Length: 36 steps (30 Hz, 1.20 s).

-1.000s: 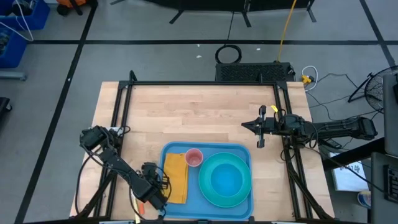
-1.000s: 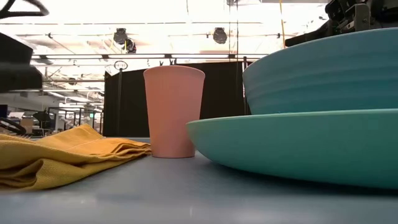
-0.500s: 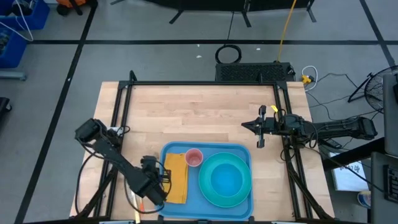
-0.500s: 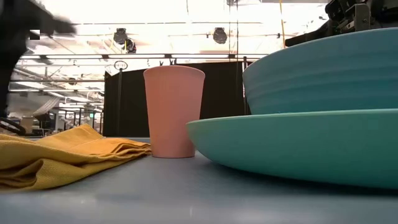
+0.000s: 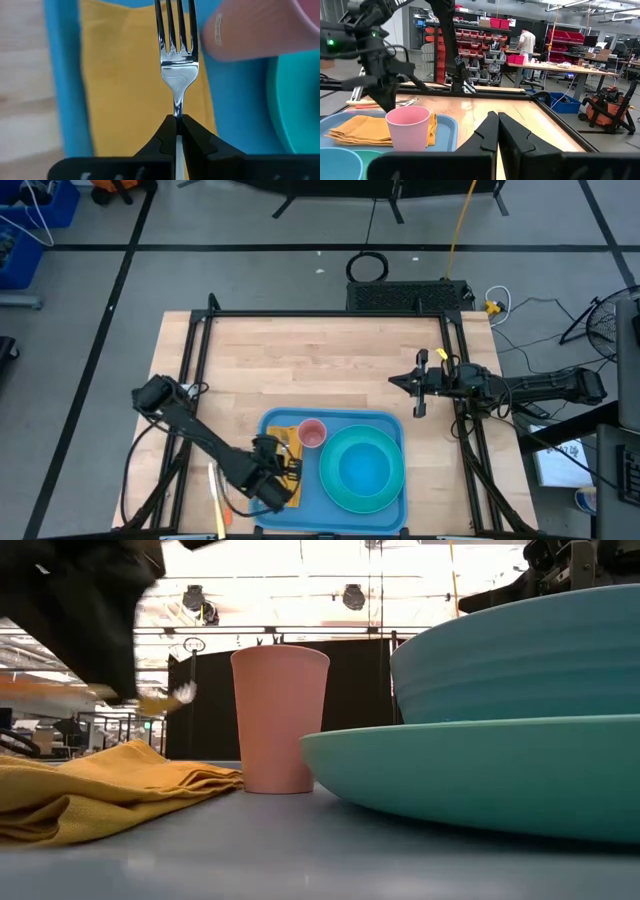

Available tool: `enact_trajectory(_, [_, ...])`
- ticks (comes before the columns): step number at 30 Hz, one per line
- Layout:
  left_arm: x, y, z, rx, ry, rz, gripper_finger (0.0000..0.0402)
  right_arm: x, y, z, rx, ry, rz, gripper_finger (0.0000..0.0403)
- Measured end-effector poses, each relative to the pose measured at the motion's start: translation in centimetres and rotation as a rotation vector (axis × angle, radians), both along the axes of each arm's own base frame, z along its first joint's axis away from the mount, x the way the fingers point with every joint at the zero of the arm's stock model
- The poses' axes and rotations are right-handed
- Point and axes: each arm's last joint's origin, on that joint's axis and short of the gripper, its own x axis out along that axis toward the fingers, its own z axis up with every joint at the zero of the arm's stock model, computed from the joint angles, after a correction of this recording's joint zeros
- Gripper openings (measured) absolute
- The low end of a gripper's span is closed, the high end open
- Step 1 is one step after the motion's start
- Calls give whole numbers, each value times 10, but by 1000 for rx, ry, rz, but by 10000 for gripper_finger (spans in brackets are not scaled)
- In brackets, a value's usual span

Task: Set up tray
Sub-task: Put the orange fork on the yellow napkin

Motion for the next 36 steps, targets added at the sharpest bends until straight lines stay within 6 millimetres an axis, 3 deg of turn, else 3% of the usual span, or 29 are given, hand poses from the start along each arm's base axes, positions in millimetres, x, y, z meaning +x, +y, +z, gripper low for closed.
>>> enact_trajectory(10, [31, 17, -23, 3, 20, -72, 12, 0, 0, -4, 2, 38, 0, 0])
enact_trajectory(30, [31, 1, -52, -22, 44, -32, 13, 0, 0, -5, 28, 53, 2, 0])
enact_trajectory(36, [29, 3, -49, -11, 72, -56, 80, 0, 0, -6, 29, 54, 2, 0])
